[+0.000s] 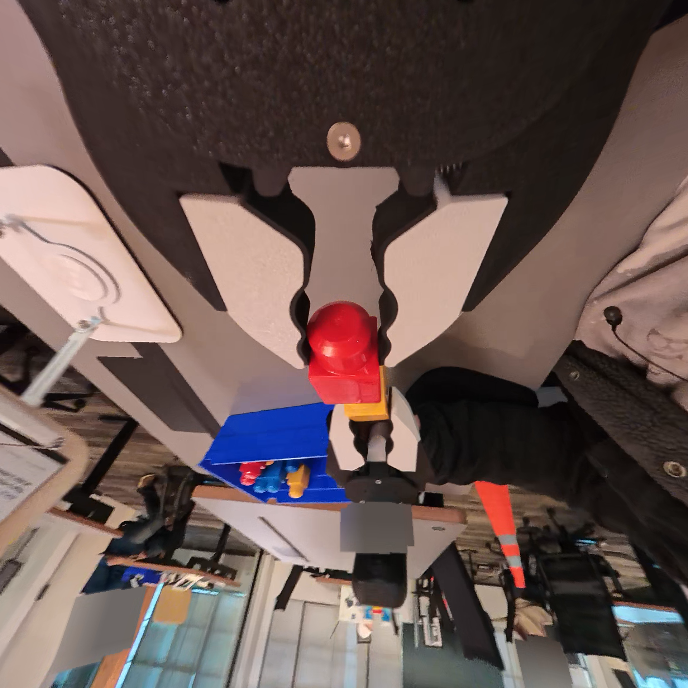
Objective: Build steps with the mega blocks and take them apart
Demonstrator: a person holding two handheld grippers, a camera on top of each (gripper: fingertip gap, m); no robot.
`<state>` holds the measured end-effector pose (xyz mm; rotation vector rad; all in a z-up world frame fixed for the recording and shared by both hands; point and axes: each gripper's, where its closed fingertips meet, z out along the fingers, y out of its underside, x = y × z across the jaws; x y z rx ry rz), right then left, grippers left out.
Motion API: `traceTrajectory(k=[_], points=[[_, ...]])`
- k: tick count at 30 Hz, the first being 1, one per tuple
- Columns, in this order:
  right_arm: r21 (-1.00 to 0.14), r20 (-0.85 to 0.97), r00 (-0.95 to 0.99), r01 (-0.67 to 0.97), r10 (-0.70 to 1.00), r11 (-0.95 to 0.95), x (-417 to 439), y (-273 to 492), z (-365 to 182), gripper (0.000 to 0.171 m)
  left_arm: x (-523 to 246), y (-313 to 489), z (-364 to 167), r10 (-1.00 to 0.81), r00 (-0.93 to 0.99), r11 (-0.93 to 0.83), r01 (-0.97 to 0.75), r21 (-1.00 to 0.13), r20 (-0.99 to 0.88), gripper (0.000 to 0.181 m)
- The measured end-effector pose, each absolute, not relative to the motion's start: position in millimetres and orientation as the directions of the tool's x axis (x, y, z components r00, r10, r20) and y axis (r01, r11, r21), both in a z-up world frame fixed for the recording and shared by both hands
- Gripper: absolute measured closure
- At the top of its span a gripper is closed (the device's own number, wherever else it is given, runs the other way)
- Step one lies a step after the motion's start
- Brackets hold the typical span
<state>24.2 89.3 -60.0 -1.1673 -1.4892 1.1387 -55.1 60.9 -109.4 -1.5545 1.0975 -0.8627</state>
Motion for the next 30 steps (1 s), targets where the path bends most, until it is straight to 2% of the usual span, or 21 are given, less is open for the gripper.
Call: traceTrajectory(k=[8,12,14,17,21,25,30], points=[[-0.973,0.148,-0.066,0.169,0.987,0.157,38,103,-53,0.137,-52,62,-112,-0.939,0.343,-0.081,-0.231,-0.97,-0.004,0.145],[-0.958,0.215,0.064,0.207,0.974,0.198,65,127,-31,0.137,-55,65,-107,-0.933,0.359,-0.081,-0.213,-0.974,-0.001,0.145],[-0.946,0.244,0.138,0.252,0.96,0.204,85,145,-20,0.137,-55,66,-106,-0.932,0.363,-0.081,-0.207,-0.975,0.001,0.145],[-0.898,0.291,0.229,0.401,0.929,0.182,116,179,-13,0.137,-55,65,-105,-0.932,0.362,-0.075,-0.212,-0.974,-0.007,0.145],[-0.77,0.33,0.269,0.632,0.905,0.093,160,224,-24,0.137,-54,64,-104,-0.932,0.362,-0.071,-0.212,-0.975,-0.011,0.145],[-0.558,0.333,0.27,0.829,0.904,-0.042,208,257,-58,0.137,-54,65,-103,-0.932,0.362,-0.071,-0.213,-0.975,-0.011,0.145],[-0.319,0.298,0.267,0.933,0.916,-0.169,257,274,-108,0.137,-53,64,-105,-0.933,0.359,-0.071,-0.221,-0.973,-0.014,0.145]])
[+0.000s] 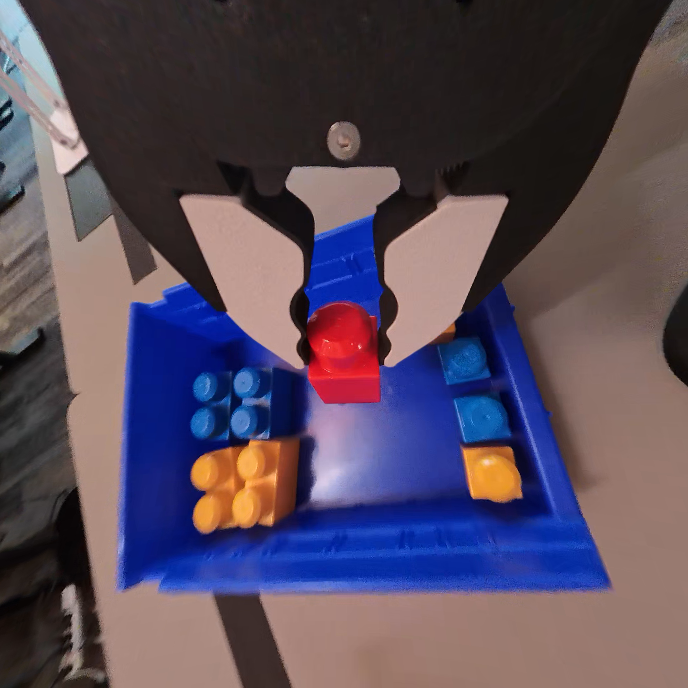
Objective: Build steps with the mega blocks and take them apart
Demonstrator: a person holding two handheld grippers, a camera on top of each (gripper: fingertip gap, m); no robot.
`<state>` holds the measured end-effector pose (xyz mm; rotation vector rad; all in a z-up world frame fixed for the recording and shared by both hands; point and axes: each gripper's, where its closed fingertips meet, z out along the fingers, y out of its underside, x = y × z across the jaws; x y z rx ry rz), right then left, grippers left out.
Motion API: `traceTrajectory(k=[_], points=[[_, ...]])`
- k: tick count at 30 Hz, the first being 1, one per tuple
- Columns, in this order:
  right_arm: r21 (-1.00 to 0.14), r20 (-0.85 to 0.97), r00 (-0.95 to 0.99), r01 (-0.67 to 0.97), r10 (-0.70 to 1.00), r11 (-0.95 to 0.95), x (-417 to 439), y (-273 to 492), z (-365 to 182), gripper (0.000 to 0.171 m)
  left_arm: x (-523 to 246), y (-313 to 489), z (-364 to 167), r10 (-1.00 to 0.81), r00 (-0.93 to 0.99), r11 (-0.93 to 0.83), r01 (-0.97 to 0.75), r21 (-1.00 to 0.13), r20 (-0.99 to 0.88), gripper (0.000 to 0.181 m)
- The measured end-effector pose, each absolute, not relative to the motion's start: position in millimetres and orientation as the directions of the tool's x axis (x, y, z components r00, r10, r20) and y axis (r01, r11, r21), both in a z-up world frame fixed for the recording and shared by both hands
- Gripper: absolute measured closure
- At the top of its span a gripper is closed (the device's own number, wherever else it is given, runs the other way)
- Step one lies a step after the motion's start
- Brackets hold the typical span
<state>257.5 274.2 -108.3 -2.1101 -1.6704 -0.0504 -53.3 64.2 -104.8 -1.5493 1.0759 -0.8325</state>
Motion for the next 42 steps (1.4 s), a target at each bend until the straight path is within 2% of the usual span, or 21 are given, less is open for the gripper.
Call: traceTrajectory(k=[12,21,31,34,38,42], points=[[-0.249,0.131,0.246,0.946,0.96,-0.208,222,278,-186,0.137,-51,63,-109,-0.937,0.348,-0.078,-0.233,-0.969,-0.008,0.145],[-0.174,0.083,0.213,0.965,0.974,-0.196,196,279,-213,0.137,-52,61,-109,-0.94,0.341,-0.076,-0.234,-0.969,-0.008,0.145],[-0.143,0.091,0.205,0.971,0.975,-0.191,192,281,-216,0.132,-52,60,-108,-0.941,0.337,-0.071,-0.233,-0.97,-0.012,0.145],[-0.185,0.087,0.221,0.962,0.971,-0.202,191,282,-204,0.126,-52,61,-108,-0.94,0.342,-0.071,-0.228,-0.971,-0.011,0.145],[-0.288,0.136,0.237,0.938,0.962,-0.191,184,285,-161,0.119,-53,62,-108,-0.938,0.348,-0.074,-0.221,-0.972,-0.007,0.145],[-0.529,0.188,0.239,0.842,0.953,-0.107,148,276,-97,0.119,-54,64,-107,-0.935,0.354,-0.077,-0.21,-0.975,-0.003,0.145]])
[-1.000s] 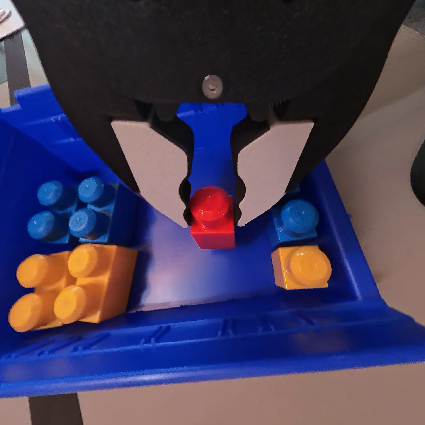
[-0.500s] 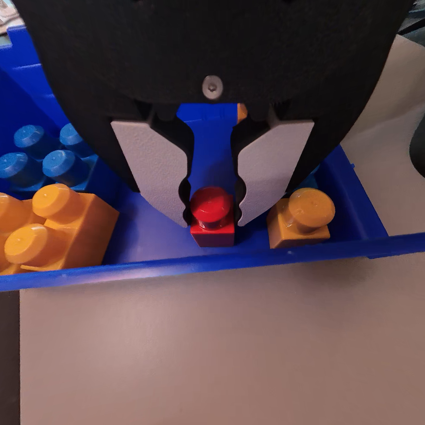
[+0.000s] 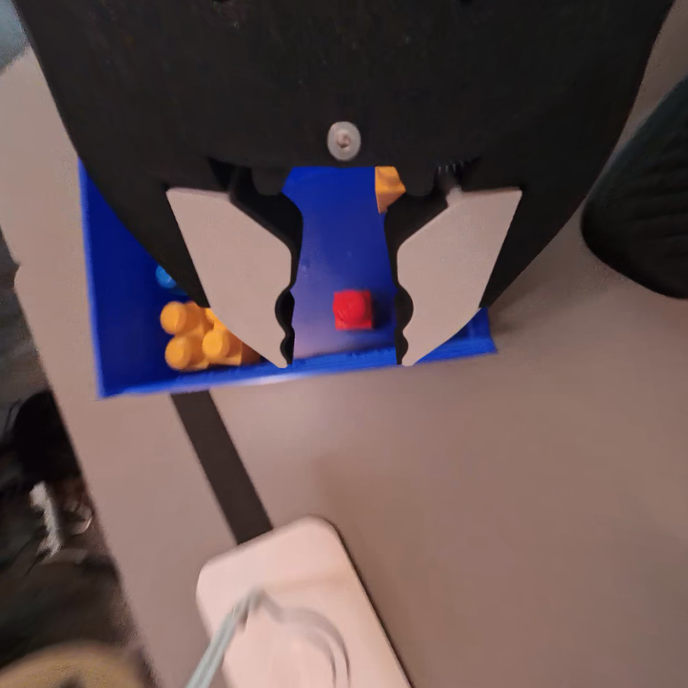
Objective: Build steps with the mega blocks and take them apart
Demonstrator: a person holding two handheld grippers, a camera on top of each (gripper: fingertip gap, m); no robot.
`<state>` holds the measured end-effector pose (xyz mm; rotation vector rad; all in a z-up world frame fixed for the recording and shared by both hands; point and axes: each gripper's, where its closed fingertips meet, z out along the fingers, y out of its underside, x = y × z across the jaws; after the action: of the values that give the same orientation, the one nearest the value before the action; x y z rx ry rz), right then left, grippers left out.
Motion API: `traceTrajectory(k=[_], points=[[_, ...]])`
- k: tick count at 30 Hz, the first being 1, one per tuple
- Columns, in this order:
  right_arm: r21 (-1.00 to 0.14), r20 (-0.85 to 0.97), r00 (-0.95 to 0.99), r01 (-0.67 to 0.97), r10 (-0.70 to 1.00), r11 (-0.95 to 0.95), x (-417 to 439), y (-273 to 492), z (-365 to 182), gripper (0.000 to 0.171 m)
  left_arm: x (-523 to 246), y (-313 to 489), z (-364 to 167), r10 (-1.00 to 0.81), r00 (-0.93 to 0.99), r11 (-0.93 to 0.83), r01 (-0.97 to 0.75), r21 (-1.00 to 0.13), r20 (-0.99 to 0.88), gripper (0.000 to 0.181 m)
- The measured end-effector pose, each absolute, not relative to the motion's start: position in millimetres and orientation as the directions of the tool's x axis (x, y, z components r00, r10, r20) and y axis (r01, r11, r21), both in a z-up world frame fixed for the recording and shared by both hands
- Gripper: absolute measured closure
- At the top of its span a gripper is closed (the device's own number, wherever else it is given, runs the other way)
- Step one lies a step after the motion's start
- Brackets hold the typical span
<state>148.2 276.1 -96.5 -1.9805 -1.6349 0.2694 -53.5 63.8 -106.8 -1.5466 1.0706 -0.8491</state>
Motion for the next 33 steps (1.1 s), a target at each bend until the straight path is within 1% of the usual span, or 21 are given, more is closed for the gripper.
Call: traceTrajectory(k=[4,6,8,13,18,22,26,30,33], points=[[-0.761,0.177,0.135,0.647,0.975,0.049,90,226,-47,0.121,-53,64,-104,-0.935,0.356,-0.076,-0.188,-0.979,0.004,0.145],[-0.833,0.159,0.056,0.544,0.986,0.103,62,191,-38,0.122,-53,64,-101,-0.935,0.356,-0.074,-0.176,-0.982,0.007,0.145],[-0.876,0.144,-0.018,0.463,0.989,0.136,40,158,-38,0.123,-53,63,-100,-0.936,0.352,-0.072,-0.165,-0.984,0.01,0.145],[-0.904,0.125,-0.139,0.392,0.982,0.17,-2,101,-64,0.124,-50,60,-98,-0.941,0.338,-0.067,-0.153,-0.986,0.011,0.145],[-0.927,0.087,-0.203,0.342,0.975,0.154,-25,71,-78,0.124,-46,57,-98,-0.946,0.324,-0.066,-0.151,-0.986,0.014,0.145],[-0.935,0.068,-0.221,0.325,0.973,0.14,-34,63,-85,0.127,-44,56,-100,-0.949,0.315,-0.067,-0.154,-0.986,0.015,0.145],[-0.941,0.063,-0.228,0.311,0.972,0.134,-35,60,-89,0.142,-43,55,-102,-0.95,0.312,-0.069,-0.165,-0.984,0.014,0.145],[-0.936,0.059,-0.235,0.323,0.97,0.136,-32,59,-89,0.143,-40,54,-102,-0.952,0.306,-0.063,-0.163,-0.985,0.011,0.145],[-0.919,0.08,-0.246,0.358,0.966,0.167,-26,60,-81,0.143,-37,53,-96,-0.947,0.321,-0.025,-0.144,-0.989,-0.023,0.143]])
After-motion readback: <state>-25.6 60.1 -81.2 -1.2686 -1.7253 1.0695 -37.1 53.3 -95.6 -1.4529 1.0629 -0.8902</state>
